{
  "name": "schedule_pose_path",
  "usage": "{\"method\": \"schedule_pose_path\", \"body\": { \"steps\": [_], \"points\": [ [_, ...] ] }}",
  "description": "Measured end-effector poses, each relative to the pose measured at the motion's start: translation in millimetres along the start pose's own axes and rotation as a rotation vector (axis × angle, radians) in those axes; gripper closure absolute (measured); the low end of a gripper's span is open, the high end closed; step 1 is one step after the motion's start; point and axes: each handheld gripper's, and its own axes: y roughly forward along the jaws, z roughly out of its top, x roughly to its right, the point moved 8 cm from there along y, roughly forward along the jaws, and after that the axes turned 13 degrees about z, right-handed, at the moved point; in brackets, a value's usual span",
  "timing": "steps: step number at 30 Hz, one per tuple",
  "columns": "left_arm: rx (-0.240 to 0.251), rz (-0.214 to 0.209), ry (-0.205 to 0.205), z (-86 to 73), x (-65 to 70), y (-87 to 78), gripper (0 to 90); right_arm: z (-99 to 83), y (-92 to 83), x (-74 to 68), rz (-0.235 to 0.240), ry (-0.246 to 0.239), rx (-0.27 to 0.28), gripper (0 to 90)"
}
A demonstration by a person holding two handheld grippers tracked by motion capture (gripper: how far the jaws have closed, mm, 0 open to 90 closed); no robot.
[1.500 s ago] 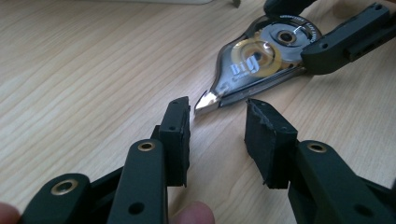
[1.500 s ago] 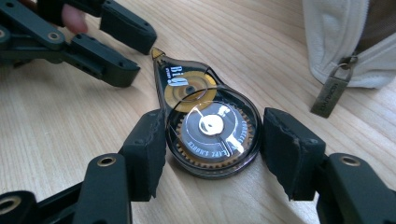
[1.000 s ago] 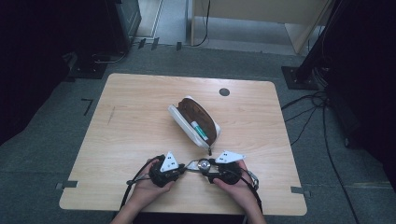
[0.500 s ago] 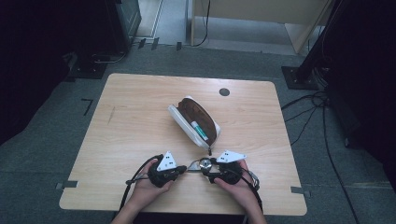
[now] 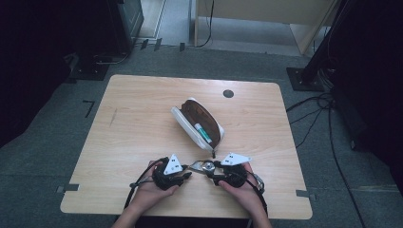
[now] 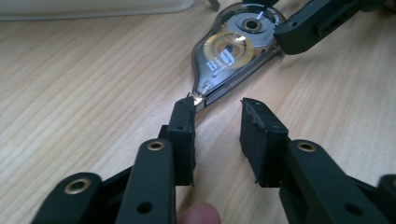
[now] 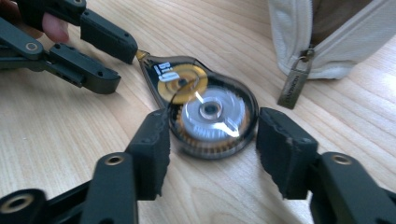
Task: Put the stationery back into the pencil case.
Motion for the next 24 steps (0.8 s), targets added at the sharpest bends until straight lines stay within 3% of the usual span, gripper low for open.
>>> {"method": "schedule_pose_path", "body": {
  "steps": [5, 11, 14, 20, 24],
  "points": [
    [0.002, 0.036, -0.013, 0.7, -8.4, 1.7, 58.0, 0.2, -0.6, 1.0, 0.008, 0.012, 0.005, 43.3],
    [-0.004, 0.017, -0.006, 5.8, -7.5, 9.6, 54.4, 0.9, 0.5, 1.2, 0.014, 0.006, 0.001, 38.7],
    [-0.007, -0.021, -0.008, 8.4, -6.1, 12.7, 54.9, 1.4, 1.0, 1.4, 0.022, 0.007, 0.001, 39.3],
    [0.008, -0.072, 0.039, 7.8, -0.1, 9.9, 68.3, 1.5, 0.9, 1.2, 0.032, 0.008, 0.004, 42.3],
    [0.016, -0.072, 0.054, 6.6, 0.1, 8.2, 76.3, 1.3, 0.3, 1.7, 0.035, 0.011, 0.003, 42.5]
  ]
}}
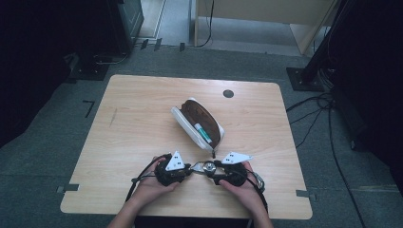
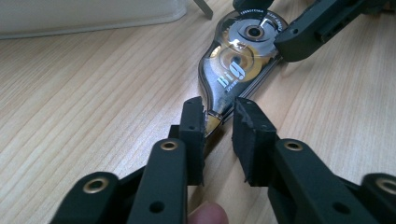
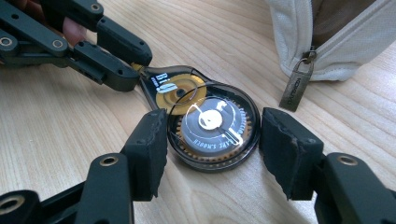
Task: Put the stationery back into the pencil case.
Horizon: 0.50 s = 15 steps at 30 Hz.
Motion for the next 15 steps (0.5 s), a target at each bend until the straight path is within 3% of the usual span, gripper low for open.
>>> {"method": "schedule_pose_path", "body": {
  "steps": [6, 15],
  "points": [
    [0.008, 0.003, 0.029, -0.8, 3.4, -2.2, 82.7, -0.2, -1.7, 2.8, -0.020, -0.001, 0.003, 43.7],
    [0.028, -0.041, 0.013, 2.6, 5.0, -5.8, 82.9, -0.4, -1.2, 1.5, -0.008, -0.006, -0.001, 40.5]
  ]
}}
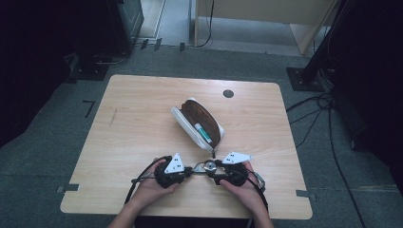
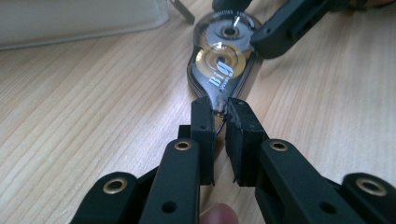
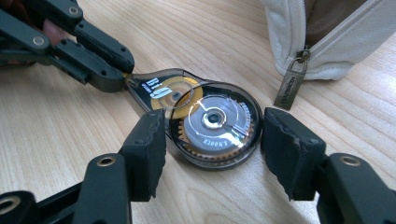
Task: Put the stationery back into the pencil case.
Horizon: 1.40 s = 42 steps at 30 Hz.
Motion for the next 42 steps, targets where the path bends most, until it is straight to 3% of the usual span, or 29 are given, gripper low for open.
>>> {"method": "schedule_pose_path", "body": {
  "steps": [9, 32, 42],
  "points": [
    [-0.001, -0.010, -0.005, 4.9, 0.2, -1.1, 82.8, -0.8, 1.7, -3.0, 0.002, -0.028, -0.019, 32.7],
    [-0.014, -0.045, -0.038, 26.2, 0.0, -8.3, 82.6, -2.8, 6.3, -6.0, -0.085, -0.118, -0.072, 28.1],
    [-0.003, -0.063, -0.031, 37.3, 2.8, -9.6, 82.5, -2.6, 6.9, -5.4, -0.094, -0.117, -0.074, 25.7]
  ]
}}
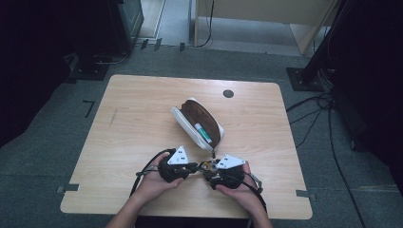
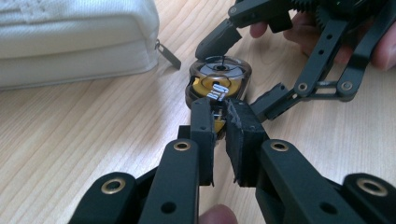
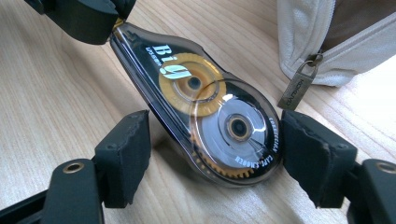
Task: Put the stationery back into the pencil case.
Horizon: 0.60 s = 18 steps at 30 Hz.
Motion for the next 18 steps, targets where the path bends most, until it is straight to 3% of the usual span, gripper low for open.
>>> {"method": "schedule_pose_path", "body": {
  "steps": [18],
  "points": [
    [0.003, -0.019, -0.002, 12.8, 0.7, -0.2, 82.2, 0.6, 0.6, 1.2, -0.012, -0.003, -0.002, 23.9]
  ]
}}
